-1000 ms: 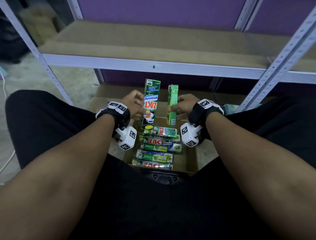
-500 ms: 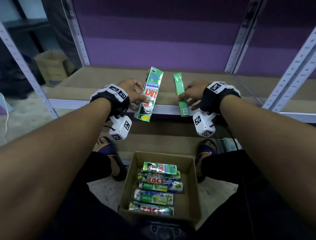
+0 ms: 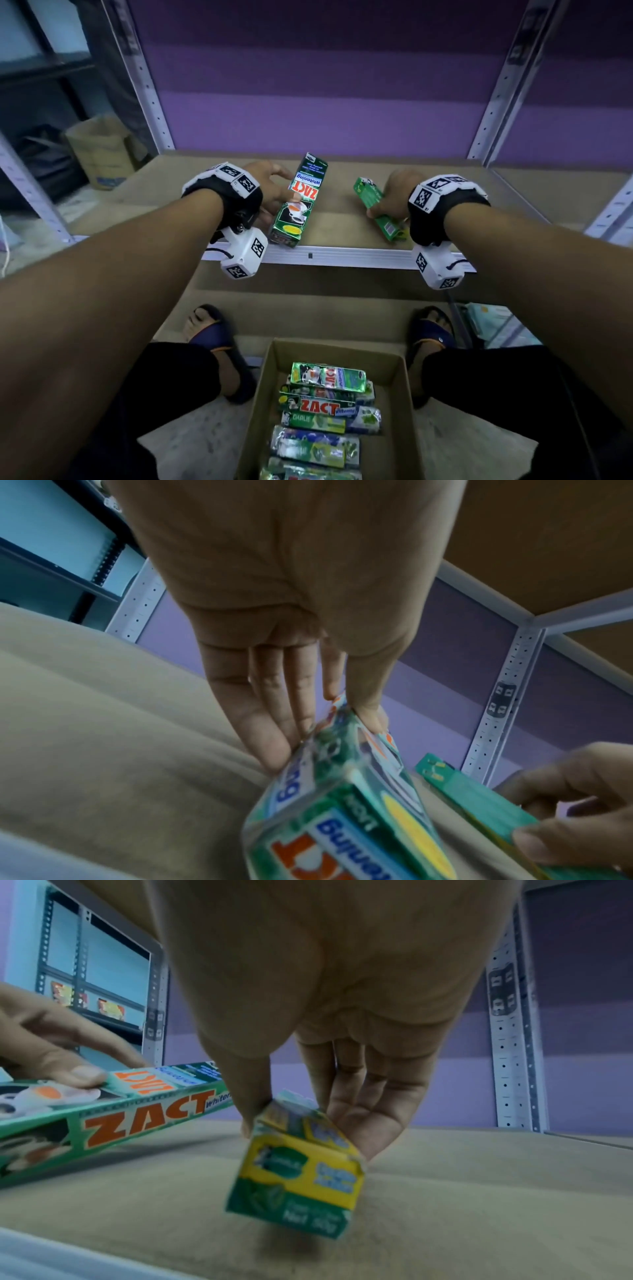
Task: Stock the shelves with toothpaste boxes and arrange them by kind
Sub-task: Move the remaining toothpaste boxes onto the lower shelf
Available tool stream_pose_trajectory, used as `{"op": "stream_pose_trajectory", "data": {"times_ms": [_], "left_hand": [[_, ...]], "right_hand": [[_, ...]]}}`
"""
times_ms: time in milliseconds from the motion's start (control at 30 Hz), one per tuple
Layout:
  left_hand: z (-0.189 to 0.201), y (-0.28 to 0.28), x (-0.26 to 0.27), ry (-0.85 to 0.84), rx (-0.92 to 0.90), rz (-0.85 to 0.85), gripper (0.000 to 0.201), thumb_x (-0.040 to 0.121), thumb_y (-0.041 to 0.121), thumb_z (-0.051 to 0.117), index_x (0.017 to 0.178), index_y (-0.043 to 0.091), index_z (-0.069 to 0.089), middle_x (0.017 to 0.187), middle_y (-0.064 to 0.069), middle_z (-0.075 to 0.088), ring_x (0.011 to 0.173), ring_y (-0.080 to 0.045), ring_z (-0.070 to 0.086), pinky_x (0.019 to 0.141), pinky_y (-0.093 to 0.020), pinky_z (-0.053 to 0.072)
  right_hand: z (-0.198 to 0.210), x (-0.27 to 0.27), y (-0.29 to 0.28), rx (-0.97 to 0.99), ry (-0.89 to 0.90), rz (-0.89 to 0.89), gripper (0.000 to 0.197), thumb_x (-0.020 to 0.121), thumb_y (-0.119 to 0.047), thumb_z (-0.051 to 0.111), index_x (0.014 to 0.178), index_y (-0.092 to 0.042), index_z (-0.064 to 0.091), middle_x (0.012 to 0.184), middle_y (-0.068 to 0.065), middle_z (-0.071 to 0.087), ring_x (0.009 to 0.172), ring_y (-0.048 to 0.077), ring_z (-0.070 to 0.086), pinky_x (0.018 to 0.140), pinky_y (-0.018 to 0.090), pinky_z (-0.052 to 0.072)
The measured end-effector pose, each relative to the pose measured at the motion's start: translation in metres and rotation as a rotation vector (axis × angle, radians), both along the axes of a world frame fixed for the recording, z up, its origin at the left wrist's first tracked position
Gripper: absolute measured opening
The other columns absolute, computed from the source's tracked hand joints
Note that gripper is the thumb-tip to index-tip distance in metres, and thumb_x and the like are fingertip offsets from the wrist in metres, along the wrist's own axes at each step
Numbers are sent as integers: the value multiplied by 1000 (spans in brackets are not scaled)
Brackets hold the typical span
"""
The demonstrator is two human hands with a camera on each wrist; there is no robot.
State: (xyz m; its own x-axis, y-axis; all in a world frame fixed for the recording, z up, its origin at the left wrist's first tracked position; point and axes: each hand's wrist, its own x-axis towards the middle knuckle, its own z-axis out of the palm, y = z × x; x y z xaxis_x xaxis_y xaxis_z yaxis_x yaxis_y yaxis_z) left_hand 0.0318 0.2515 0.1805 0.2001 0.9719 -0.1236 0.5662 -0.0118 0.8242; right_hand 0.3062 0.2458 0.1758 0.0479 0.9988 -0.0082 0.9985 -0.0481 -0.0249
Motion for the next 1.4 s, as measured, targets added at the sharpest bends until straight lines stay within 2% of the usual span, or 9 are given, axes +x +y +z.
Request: {"op": "stream_pose_trajectory", "data": {"times_ms": [133,367,600,733,900,1033,1100,1233,1400], "left_hand": [[-6,15,1,12,-2,-21,45,82,25,78,123,27,60,70,2,75,55,-10,70,43,-23,50],[-20,30,7,90,79,4,43,82,32,77,123,23,66,54,16,66,40,5,57,36,-8,37],[-18,28,1,133,81,-12,33,82,30,78,112,19,71,69,11,72,51,1,65,41,-12,45],[-12,19,-1,202,72,-33,33,77,33,81,107,27,69,82,7,73,60,-5,67,49,-18,53],[-2,-3,-1,305,124,-94,21,79,25,80,98,26,71,102,5,72,83,-11,65,65,-24,55],[10,-26,0,463,235,-165,31,77,34,81,105,27,73,107,10,68,90,-7,59,64,-15,36],[15,-35,0,482,265,-187,34,76,35,81,108,27,71,110,9,67,89,-8,58,67,-20,37],[25,-54,4,473,293,-238,41,75,36,82,112,25,70,112,9,67,87,-7,59,76,-20,37],[27,-73,9,445,341,-316,36,72,38,84,105,30,71,101,14,69,66,18,55,65,0,35]], "right_hand": [[-11,-5,10,-1,-33,32,55,70,-59,77,55,-15,47,56,3,49,51,18,47,44,23,27],[-20,-10,15,-23,-88,63,52,72,-61,74,66,-16,48,70,0,49,72,25,52,57,27,37],[-17,-14,9,-28,-103,66,53,73,-65,70,65,-19,45,67,-1,47,62,21,46,47,25,28],[-8,-14,-2,-37,-109,64,45,79,-57,67,83,-12,61,71,1,53,70,25,53,48,24,31],[9,-16,-25,-22,-116,93,37,86,-38,66,110,-11,71,106,9,71,92,27,68,72,29,53],[22,-13,-47,-25,10,132,25,85,-26,70,109,-18,72,71,-7,61,54,8,53,47,20,39],[28,-13,-56,-49,47,144,25,84,-25,72,109,-23,72,72,-10,60,50,2,49,47,19,39],[35,-15,-77,-132,168,178,29,81,-23,76,109,-26,72,99,4,73,70,20,70,74,36,61],[33,-14,-97,-206,291,185,19,80,-19,76,98,-25,73,95,12,74,85,30,74,73,45,62]]}}
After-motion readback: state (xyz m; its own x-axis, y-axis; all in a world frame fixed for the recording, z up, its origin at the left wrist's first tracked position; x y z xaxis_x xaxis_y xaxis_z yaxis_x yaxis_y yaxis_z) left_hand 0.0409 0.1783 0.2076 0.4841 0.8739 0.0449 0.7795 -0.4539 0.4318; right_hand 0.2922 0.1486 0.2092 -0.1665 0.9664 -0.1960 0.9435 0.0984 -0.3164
